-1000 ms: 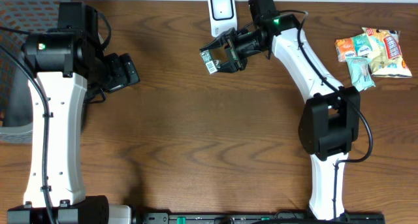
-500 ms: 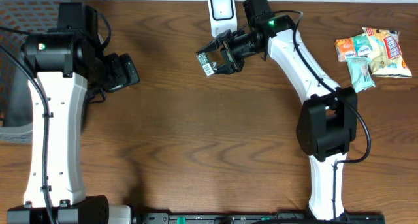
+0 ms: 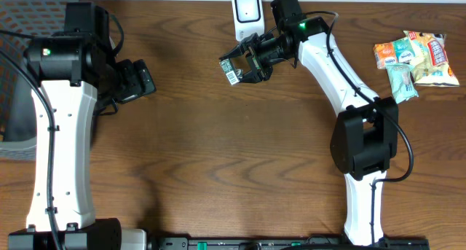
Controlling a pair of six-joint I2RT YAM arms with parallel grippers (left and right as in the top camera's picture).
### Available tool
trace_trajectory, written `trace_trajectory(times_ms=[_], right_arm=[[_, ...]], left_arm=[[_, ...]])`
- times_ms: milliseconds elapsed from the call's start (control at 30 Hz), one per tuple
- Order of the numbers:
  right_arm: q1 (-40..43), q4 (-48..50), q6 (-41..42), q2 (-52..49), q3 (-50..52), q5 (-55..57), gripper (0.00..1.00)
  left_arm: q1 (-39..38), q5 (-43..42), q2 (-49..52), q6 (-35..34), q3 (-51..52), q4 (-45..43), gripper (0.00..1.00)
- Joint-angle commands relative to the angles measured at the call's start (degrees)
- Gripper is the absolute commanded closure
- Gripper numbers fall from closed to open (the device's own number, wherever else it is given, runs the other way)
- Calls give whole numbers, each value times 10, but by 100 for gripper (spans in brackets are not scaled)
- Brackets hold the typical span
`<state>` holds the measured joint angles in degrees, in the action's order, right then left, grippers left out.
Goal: Scan the item barcode
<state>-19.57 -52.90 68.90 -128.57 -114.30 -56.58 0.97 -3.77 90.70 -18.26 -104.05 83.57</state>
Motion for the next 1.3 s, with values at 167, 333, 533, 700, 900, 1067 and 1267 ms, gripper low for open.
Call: trace_trajectory(times_ms=[167, 333, 533, 700, 900, 1067, 1267], right_arm=[[-9, 0, 7, 7, 0, -3, 52], [-12, 0, 7, 7, 0, -3, 53], [-15, 0, -2, 7, 0, -3, 53], [-15, 0, -4, 7, 0, -3, 53], [-15, 0, -4, 7, 0, -3, 53], [-16, 0, -13, 7, 0, -3, 53], [-16, 0, -17, 7, 0, -3, 53]], left_arm=[[1, 1, 1, -7, 3, 2, 2], [1, 1, 1, -7, 3, 2, 2], [1, 1, 1, -7, 3, 2, 2], [1, 1, 1, -7, 3, 2, 2], [1, 1, 1, -7, 3, 2, 2], [1, 1, 1, -7, 3, 2, 2], [1, 1, 1, -7, 3, 2, 2]])
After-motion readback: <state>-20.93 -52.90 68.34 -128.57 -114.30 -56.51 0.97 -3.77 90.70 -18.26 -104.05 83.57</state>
